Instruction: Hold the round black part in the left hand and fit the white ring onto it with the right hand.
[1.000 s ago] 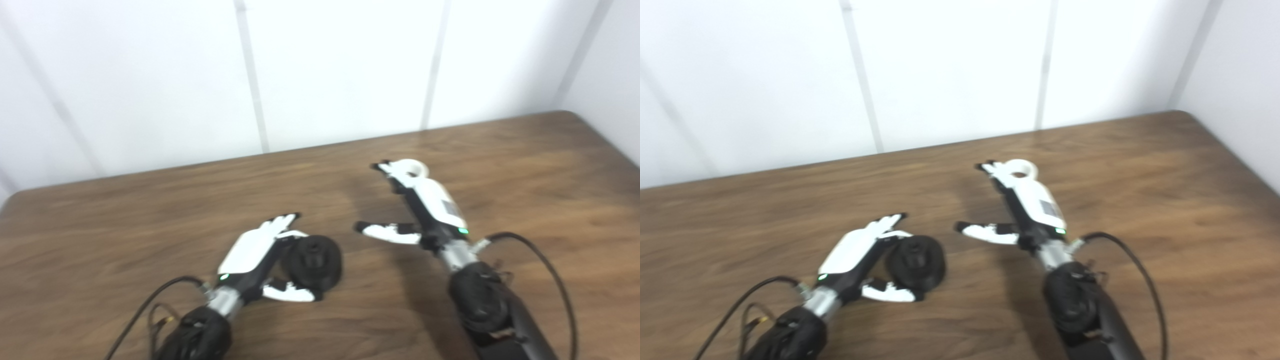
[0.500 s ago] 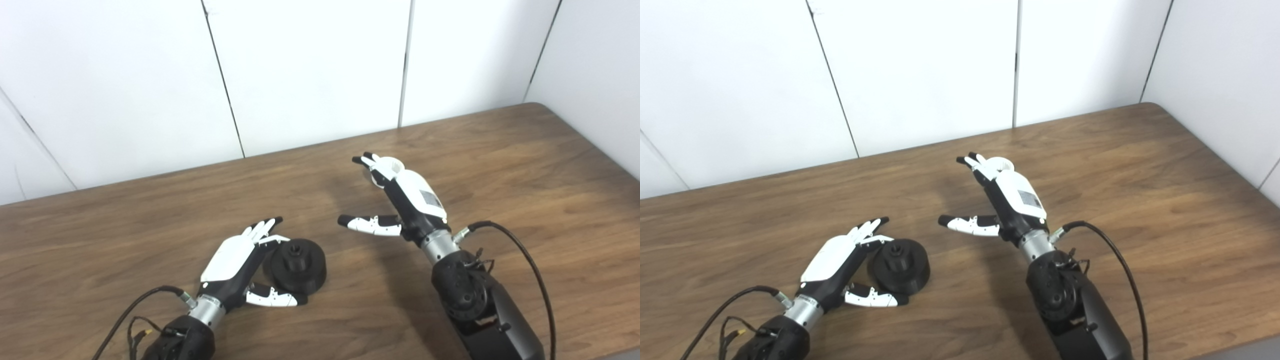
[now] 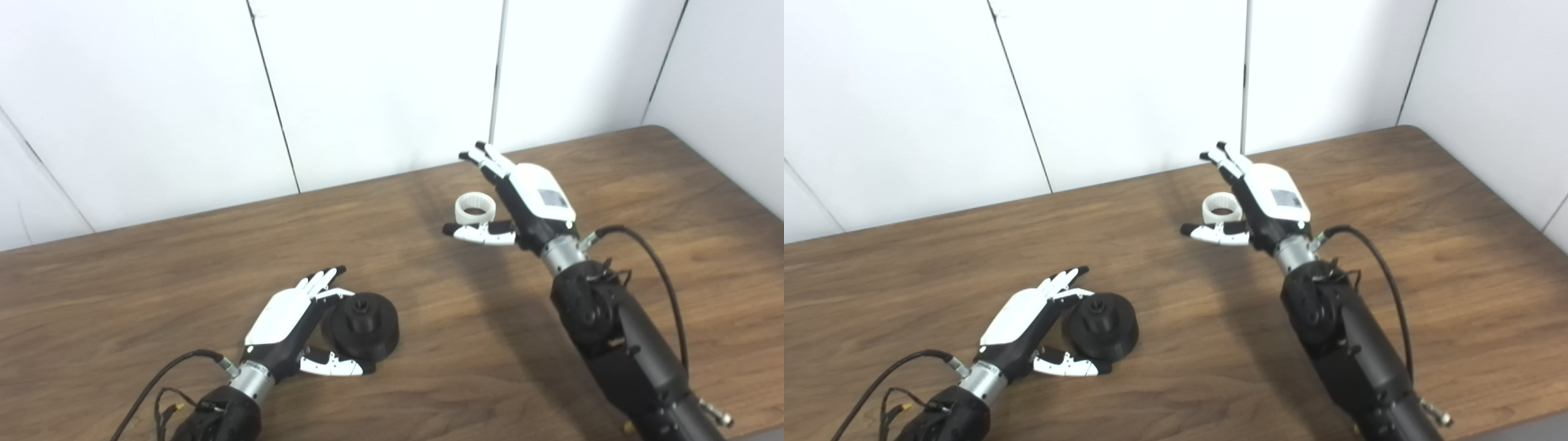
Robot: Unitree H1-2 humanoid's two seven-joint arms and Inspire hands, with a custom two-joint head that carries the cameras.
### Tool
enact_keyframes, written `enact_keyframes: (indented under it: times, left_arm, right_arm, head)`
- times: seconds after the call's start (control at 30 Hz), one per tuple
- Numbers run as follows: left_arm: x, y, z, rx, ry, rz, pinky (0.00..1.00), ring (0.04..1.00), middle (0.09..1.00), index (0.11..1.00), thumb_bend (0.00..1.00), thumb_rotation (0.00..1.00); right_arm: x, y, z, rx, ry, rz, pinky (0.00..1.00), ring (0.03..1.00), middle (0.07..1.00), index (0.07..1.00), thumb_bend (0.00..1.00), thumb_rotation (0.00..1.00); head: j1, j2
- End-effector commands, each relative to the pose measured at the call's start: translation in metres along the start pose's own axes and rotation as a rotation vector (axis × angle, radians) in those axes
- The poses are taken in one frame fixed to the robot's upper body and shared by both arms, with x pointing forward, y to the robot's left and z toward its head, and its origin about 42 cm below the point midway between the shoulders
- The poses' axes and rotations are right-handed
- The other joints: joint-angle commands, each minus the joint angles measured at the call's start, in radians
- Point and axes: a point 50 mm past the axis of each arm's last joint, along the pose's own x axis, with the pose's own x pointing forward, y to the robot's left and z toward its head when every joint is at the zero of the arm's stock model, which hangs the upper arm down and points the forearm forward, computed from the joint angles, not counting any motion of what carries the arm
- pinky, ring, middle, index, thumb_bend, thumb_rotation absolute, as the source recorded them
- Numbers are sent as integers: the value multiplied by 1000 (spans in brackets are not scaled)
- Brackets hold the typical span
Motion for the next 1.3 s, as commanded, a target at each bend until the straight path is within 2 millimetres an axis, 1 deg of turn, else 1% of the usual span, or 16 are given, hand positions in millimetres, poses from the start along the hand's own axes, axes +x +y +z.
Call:
enact_keyframes:
  times: [0.0,0.07,0.13,0.27,0.33,0.37,0.47,0.57,0.67,0.73,0.8,0.93,1.1,1.27]
  left_arm:
    - [-3,4,-12,47,34,-16,1000,1000,1000,699,998,443]
    - [-3,5,-11,47,35,-15,1000,1000,1000,698,1000,450]
    - [-2,6,-11,44,37,-13,1000,1000,1000,699,1000,440]
    - [-1,7,-10,44,33,-11,1000,1000,1000,701,1000,432]
    - [0,7,-10,42,35,-10,1000,1000,1000,701,1000,418]
    - [0,7,-10,42,35,-10,1000,1000,1000,701,1000,420]
    - [0,7,-10,41,33,-8,1000,1000,1000,700,999,415]
    - [0,9,-9,38,33,-4,1000,1000,1000,696,1000,409]
    - [-1,10,-9,38,32,-1,1000,1000,1000,695,998,412]
    - [-2,10,-9,39,34,0,1000,1000,1000,695,999,415]
    - [-3,11,-8,42,35,1,1000,1000,1000,695,1000,417]
    - [-4,11,-8,47,40,-3,1000,1000,1000,699,1000,436]
    - [-5,10,-9,34,36,3,1000,1000,1000,693,1000,413]
    - [-6,8,-9,41,40,0,1000,1000,1000,694,997,419]
  right_arm:
    - [22,-23,3,-49,-15,-49,745,929,968,873,787,525]
    - [30,-25,-1,-74,4,-36,804,972,986,856,799,528]
    - [35,-26,-3,-85,14,-25,878,995,997,844,812,530]
    - [51,-24,-11,-105,44,15,927,1000,1000,837,839,567]
    - [58,-23,-14,-121,62,45,982,1000,1000,848,854,583]
    - [63,-22,-16,-129,68,64,991,1000,1000,854,857,583]
    - [74,-20,-22,-157,86,126,999,1000,1000,873,866,598]
    - [84,-17,-29,-176,115,199,981,1000,1000,895,895,641]
    - [89,-12,-36,-193,129,257,966,1000,1000,903,928,669]
    - [91,-8,-42,-207,139,291,963,1000,1000,905,983,700]
    - [93,-5,-46,-218,156,325,970,1000,1000,916,997,720]
    - [94,1,-50,-216,165,357,978,1000,1000,930,1000,711]
    - [95,2,-50,-220,171,379,996,1000,1000,941,1000,693]
    - [95,1,-53,-228,170,396,999,1000,1000,939,1000,693]
  head:
    - [2,0]
    - [4,0]
    - [6,0]
    - [9,-4]
    - [11,-4]
    - [13,-5]
    - [14,-4]
    - [20,-3]
    - [25,-2]
    - [27,0]
    - [29,2]
    - [30,5]
    - [31,8]
    - [35,13]
